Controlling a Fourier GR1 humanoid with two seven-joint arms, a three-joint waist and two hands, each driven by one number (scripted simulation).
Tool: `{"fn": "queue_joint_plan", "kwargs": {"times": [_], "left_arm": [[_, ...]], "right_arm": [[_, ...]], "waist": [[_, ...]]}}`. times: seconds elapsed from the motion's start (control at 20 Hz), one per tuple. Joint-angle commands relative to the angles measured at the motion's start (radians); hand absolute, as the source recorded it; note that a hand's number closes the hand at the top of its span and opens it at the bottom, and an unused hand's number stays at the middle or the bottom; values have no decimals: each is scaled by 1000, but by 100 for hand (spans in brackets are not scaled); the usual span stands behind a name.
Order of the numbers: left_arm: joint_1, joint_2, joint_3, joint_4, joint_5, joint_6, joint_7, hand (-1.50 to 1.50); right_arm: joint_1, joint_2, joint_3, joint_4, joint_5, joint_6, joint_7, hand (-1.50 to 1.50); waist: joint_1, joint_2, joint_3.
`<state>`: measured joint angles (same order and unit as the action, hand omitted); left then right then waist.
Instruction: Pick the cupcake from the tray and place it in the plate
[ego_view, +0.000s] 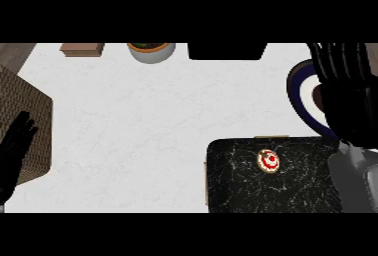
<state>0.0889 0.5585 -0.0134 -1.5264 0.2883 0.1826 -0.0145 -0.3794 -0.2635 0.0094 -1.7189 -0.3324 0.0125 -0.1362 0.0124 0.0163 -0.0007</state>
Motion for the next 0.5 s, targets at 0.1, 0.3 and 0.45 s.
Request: {"fn": "queue_joint_plan", "kwargs": {"times": [0.1, 0.3, 0.45], "left_arm": [[2, -94, -90, 20, 3, 10, 107, 0], [18, -154, -108, 60, 38, 0, 93, 0], [19, -223, -167, 53, 61, -6, 142, 0]], "right_arm": [[77, -90, -124, 20, 62, -96, 72, 150], [207, -389, -132, 126, 364, -91, 167, 150], [271, -240, -307, 146, 371, -397, 162, -150]], "waist": [[-41, -17, 1], [-138, 25, -40], [-98, -15, -1]]}}
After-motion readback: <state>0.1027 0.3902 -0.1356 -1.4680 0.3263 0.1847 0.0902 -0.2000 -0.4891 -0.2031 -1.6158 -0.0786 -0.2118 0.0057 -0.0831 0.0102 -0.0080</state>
